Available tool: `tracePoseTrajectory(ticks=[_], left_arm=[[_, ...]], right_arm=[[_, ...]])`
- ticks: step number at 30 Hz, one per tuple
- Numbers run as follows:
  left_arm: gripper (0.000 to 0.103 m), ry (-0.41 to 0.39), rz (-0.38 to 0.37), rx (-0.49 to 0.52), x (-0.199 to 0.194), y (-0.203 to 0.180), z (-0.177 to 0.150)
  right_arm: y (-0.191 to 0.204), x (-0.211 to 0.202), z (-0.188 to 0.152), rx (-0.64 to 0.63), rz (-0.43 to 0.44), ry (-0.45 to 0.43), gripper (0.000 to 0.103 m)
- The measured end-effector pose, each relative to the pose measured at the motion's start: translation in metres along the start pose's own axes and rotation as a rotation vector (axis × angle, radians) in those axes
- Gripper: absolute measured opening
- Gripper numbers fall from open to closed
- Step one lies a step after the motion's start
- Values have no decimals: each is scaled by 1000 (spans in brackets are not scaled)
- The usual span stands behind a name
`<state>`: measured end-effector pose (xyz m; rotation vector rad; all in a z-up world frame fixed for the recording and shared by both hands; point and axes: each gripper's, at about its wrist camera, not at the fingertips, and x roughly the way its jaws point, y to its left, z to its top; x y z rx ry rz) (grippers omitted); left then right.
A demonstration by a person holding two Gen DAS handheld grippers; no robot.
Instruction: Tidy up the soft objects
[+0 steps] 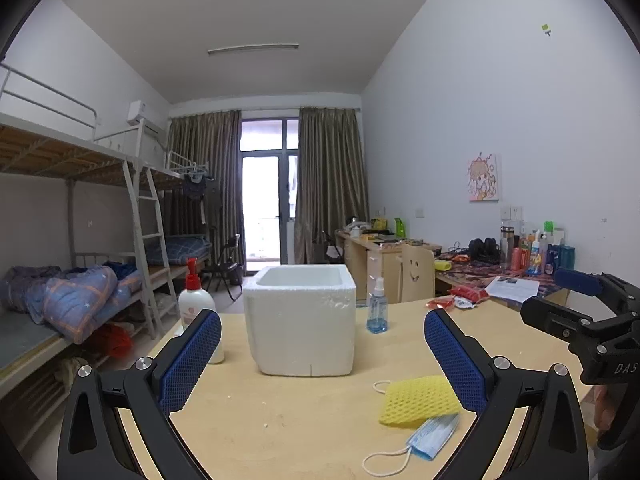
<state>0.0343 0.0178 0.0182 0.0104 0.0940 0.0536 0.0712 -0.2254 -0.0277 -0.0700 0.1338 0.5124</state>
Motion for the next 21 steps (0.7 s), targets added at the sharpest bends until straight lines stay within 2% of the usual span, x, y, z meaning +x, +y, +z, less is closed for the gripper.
tracePoseTrajectory(ticks=[6,21], left_arm=[[102,-5,2,-3,1,1,-13],[102,101,-42,-15,25,-2,-48]], right_arm=[[-2,6,-16,0,-12,34,102],[-5,27,-45,20,14,125,102]])
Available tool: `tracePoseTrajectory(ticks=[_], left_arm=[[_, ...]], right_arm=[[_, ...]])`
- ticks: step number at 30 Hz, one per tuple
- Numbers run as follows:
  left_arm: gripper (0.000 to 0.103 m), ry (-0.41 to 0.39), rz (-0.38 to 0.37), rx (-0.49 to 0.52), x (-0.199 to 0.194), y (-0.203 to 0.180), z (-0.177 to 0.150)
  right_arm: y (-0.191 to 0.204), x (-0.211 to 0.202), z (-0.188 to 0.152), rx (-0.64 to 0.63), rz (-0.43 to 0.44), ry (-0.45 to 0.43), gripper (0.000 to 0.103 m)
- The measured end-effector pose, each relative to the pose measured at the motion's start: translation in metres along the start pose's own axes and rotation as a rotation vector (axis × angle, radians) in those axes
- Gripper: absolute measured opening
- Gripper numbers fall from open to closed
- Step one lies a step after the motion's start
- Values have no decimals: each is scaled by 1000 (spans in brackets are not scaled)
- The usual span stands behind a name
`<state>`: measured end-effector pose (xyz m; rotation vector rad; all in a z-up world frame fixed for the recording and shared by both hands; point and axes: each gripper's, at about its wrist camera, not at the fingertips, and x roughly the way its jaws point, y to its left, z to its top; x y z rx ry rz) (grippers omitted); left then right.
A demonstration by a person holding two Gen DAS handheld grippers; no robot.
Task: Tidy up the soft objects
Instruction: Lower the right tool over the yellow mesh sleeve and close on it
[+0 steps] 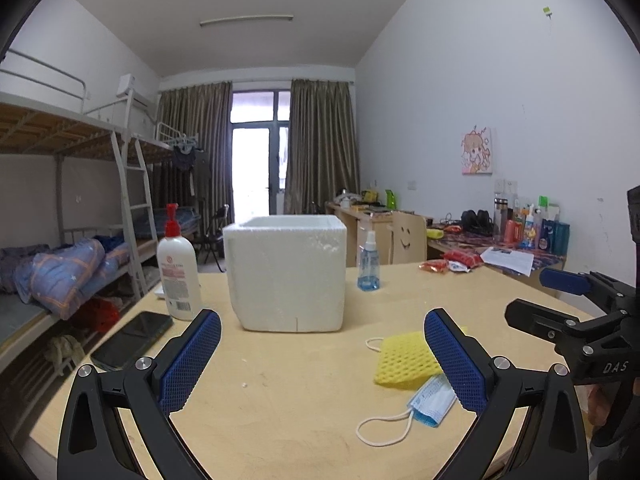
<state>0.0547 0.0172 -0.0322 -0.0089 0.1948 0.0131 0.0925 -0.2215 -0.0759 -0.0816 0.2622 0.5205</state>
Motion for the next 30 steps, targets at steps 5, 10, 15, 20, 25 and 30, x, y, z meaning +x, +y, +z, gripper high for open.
tracePoseTrajectory(ticks=[5,10,15,20,25,30], left_arm=[[102,15,-7,-2,6,0,-5],[102,33,-10,11,16,-2,-7],[102,61,-11,7,27,-1,-10],[102,78,-12,3,34,0,-12],[102,85,-18,5,39,0,-11],[102,94,-30,-6,44,3,-11]], right_arm=[[-3,12,-4,22,33,41,102],[-9,27,-12,49,59,95,102],[-13,41,-19,69,75,144,102],[-17,52,-22,101,87,189,102],[-23,64,-25,142,103,234,102],[-27,75,-28,160,117,286,100]])
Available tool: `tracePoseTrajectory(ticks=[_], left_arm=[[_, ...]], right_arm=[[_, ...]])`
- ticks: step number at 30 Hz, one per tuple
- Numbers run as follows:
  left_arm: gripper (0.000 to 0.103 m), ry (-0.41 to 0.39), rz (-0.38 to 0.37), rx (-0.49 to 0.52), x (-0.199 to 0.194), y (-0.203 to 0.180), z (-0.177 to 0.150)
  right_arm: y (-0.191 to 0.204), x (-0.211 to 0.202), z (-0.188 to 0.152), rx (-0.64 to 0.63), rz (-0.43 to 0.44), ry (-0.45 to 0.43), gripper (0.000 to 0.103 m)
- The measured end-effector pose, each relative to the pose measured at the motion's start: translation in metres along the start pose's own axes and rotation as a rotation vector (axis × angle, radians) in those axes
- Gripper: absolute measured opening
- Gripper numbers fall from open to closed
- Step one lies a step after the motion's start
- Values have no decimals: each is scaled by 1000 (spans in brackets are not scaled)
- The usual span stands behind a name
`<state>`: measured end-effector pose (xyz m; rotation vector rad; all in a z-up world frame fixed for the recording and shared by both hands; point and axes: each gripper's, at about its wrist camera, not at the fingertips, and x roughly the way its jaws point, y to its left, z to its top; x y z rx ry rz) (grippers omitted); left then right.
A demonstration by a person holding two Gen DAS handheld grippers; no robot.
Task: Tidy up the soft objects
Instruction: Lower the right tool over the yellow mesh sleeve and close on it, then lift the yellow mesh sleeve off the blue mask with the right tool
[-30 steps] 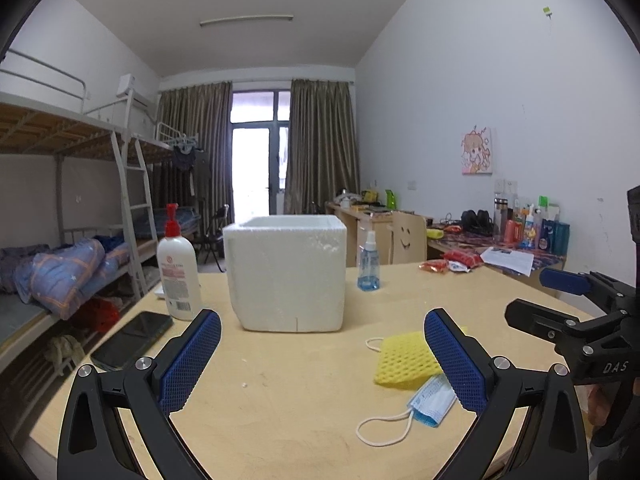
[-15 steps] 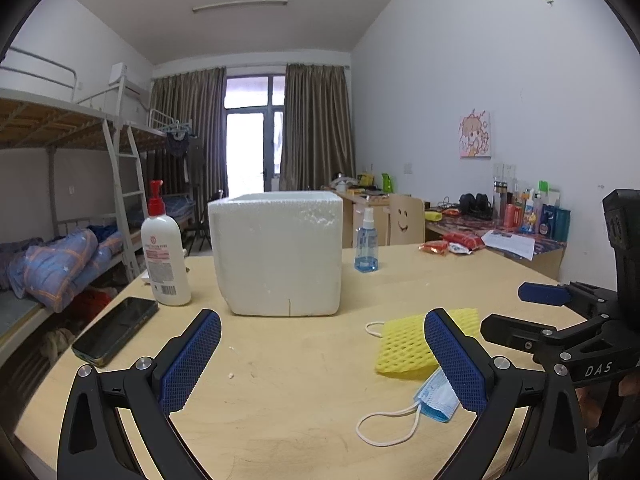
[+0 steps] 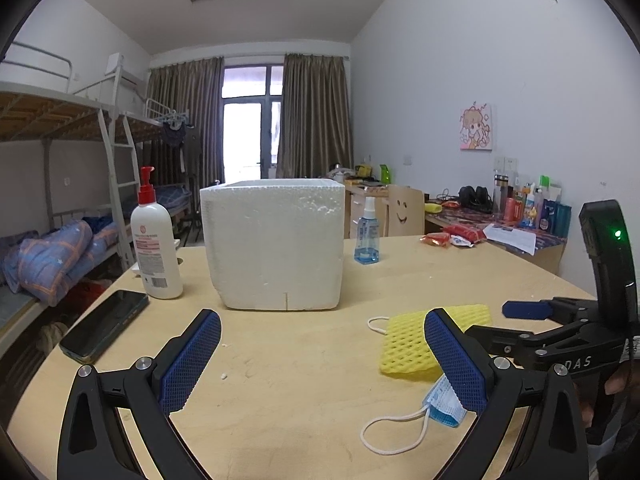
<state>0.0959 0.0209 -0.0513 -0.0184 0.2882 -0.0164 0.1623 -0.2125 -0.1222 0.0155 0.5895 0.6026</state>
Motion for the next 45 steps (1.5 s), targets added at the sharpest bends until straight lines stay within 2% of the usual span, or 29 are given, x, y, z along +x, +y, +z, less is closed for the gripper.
tracePoseTrajectory(ticks=[2,9,10,16,23,28,33,35,37,38,42,43,44,45], left_arm=[[102,8,-2,-1,4,0,1],[102,40,-21,2,18,-1,1],[102,43,-24,4,19,-2,0],[102,58,-21,1,24,-1,0],[102,74,-34,11,27,-4,1],[102,82,-43,20,26,-7,-1],[102,71,-45,29,24,-9,1],[102,75,-43,24,25,-8,0],[102,81,-39,24,25,-8,-1],[102,82,-37,24,24,-7,-1],[102,80,-37,19,24,-6,-2],[102,81,-36,19,24,-6,-3],[102,82,-35,20,24,-6,-3],[102,82,-36,21,24,-6,-3]], right_arm=[[-3,4,1,9,15,16,92],[-11,16,0,35,20,75,84],[-12,18,0,39,24,85,75],[-12,27,1,42,57,113,47],[-3,17,10,-20,34,57,33],[1,6,14,-49,41,25,30],[-1,12,12,-52,6,39,31],[-4,15,14,-38,-5,46,36],[-4,16,15,-31,-6,47,51],[-4,15,16,-31,-10,44,55],[0,12,19,-33,-2,20,55],[0,12,19,-33,-2,21,52],[1,12,20,-31,3,18,39],[1,11,20,-27,7,11,33]])
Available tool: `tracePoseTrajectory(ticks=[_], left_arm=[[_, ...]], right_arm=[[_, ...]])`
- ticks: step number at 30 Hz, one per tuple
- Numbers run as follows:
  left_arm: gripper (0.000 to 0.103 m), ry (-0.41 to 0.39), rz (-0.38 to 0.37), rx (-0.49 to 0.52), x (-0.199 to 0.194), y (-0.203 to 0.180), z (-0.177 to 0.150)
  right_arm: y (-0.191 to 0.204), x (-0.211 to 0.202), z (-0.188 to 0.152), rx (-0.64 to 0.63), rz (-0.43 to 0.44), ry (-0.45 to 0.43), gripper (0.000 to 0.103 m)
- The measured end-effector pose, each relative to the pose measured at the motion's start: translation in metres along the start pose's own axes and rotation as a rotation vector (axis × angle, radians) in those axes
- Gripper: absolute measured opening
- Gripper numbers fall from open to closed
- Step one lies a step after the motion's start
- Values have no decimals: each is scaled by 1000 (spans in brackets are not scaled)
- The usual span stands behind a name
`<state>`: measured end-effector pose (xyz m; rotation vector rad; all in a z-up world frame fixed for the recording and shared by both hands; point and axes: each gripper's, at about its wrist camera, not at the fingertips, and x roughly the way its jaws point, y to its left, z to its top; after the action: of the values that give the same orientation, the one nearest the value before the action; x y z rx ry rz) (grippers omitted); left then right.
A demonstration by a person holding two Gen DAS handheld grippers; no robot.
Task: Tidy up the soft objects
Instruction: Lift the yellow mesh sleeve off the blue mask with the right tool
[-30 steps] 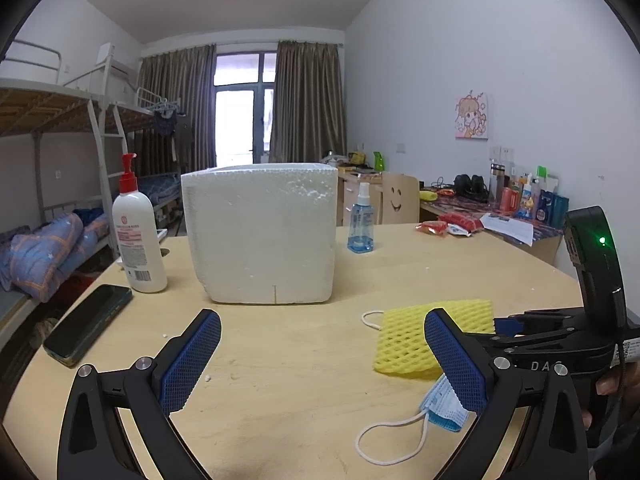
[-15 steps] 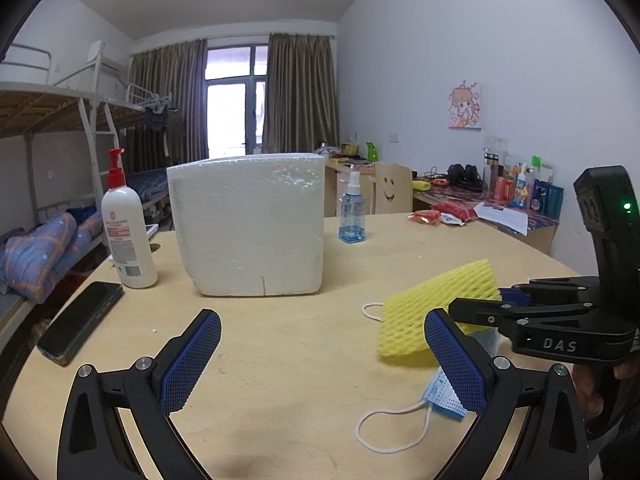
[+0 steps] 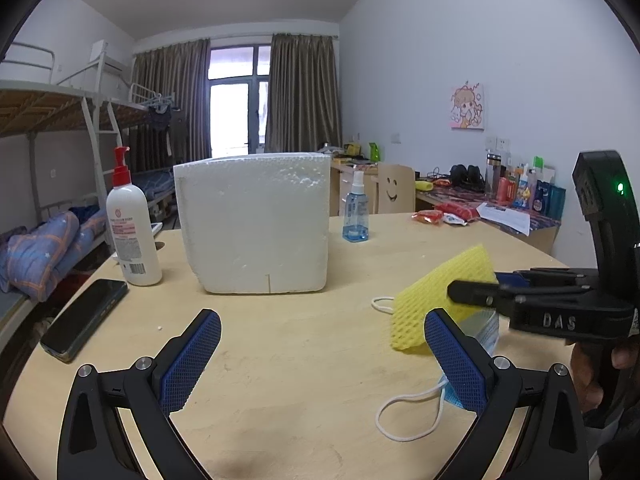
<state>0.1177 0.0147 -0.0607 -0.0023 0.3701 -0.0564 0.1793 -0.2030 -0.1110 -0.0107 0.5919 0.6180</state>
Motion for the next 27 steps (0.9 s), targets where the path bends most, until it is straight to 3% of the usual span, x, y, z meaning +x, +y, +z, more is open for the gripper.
tracePoseTrajectory(ticks=[3,9,13,27], left_arm=[[102,0,-6,-3,0,0,0],[102,3,-24,1,0,-3,0],[102,3,-42,11,0,-8,2],[102,37,-193,82,6,-48,7]], right_arm=[[-4,-3,3,25,-8,-15,13],[-11,-3,6,73,14,-2,11],[-13,-19,9,78,15,-45,11],[-33,-71,7,112,-106,-171,11]])
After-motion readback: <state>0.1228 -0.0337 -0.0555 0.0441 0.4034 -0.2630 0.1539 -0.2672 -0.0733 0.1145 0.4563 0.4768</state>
